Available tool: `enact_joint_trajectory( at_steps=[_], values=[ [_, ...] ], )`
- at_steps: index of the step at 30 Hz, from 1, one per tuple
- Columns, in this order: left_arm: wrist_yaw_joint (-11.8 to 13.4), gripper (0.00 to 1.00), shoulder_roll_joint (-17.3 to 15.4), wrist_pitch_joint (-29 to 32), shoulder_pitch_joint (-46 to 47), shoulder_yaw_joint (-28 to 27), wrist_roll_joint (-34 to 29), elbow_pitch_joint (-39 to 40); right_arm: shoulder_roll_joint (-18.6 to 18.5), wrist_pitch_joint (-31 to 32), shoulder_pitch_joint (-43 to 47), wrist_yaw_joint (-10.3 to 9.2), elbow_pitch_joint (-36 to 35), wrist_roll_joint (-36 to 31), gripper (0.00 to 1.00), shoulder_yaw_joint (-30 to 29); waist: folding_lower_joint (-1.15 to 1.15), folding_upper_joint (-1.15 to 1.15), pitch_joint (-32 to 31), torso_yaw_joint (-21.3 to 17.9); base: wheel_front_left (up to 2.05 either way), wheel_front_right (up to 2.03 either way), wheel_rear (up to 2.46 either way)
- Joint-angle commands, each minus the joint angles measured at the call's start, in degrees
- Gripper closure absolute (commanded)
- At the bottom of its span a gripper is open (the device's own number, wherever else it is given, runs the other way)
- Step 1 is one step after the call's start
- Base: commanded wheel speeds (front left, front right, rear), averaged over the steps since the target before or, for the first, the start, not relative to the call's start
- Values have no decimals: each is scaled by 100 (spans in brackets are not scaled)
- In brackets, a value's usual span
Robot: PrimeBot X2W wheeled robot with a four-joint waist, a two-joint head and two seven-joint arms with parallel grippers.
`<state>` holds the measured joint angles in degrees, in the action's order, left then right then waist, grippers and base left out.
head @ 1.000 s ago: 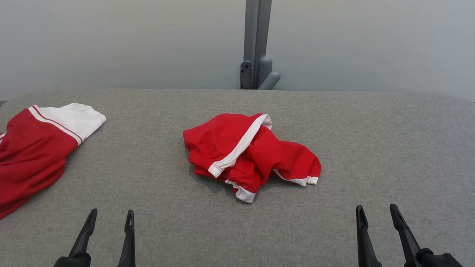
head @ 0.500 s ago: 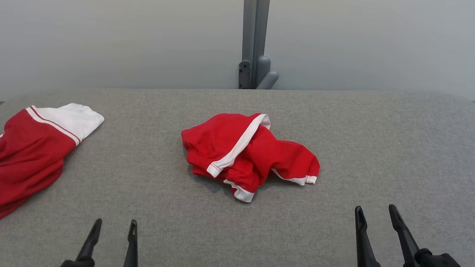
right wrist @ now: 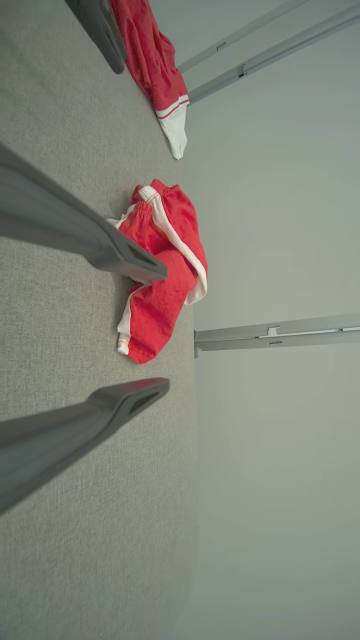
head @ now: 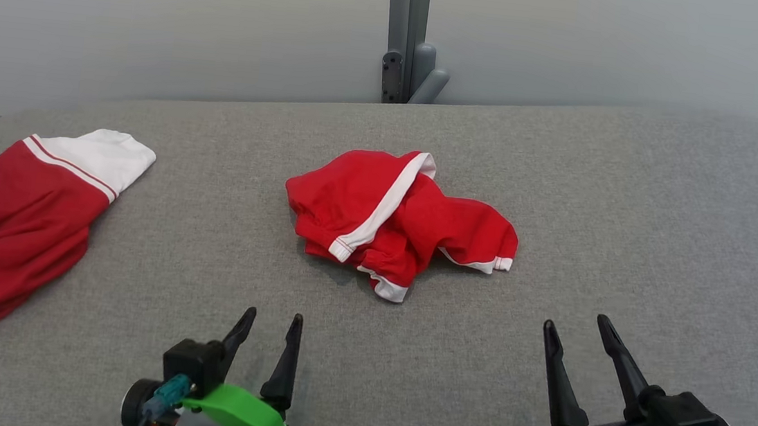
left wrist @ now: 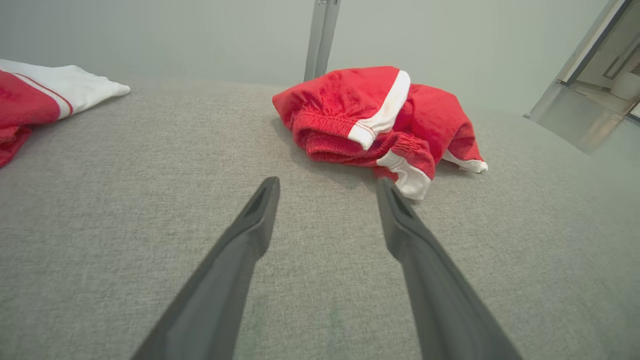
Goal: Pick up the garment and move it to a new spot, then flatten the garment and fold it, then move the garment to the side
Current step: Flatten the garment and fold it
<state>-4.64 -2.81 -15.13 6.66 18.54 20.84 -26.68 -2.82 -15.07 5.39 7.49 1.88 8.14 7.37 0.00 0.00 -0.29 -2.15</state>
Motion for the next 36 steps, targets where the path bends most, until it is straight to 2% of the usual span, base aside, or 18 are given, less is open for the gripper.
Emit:
enact_joint_trajectory(
  at_steps=[1,3,8,10,19,26,35,36],
  values=[
    [-43,0,-22,1,279,123,82,-156,-13,-18,-90,0,12,-91,0,54,0,0,177,-32,0,0,0],
    [-101,0,-20,1,507,313,405,-302,-15,-18,-145,0,1,-134,0,67,0,0,297,-58,0,0,0],
    [-191,0,-20,1,1118,653,1870,-579,-14,-18,-327,0,-5,-227,0,56,0,0,649,-108,0,0,0],
    [-207,0,-20,0,1347,791,2184,-744,-30,-18,-392,0,-2,-249,0,59,0,0,763,-115,0,0,0],
    [-249,0,-21,0,2035,1429,2898,-1286,-85,-18,-594,0,3,-255,0,88,0,0,1017,-227,0,0,0],
    [-274,0,-20,1,2360,1757,3894,-1710,-54,-18,-694,0,29,-132,0,137,0,0,1075,-401,0,0,0],
    [-288,0,-20,1,2765,1793,3949,-1934,-48,-18,-752,0,6,-160,0,169,0,0,1192,-568,0,0,0],
    [-283,21,-21,1,2783,1760,3919,-1923,-50,-18,-755,0,9,-163,0,157,0,0,1199,-579,0,0,0]
  ],
)
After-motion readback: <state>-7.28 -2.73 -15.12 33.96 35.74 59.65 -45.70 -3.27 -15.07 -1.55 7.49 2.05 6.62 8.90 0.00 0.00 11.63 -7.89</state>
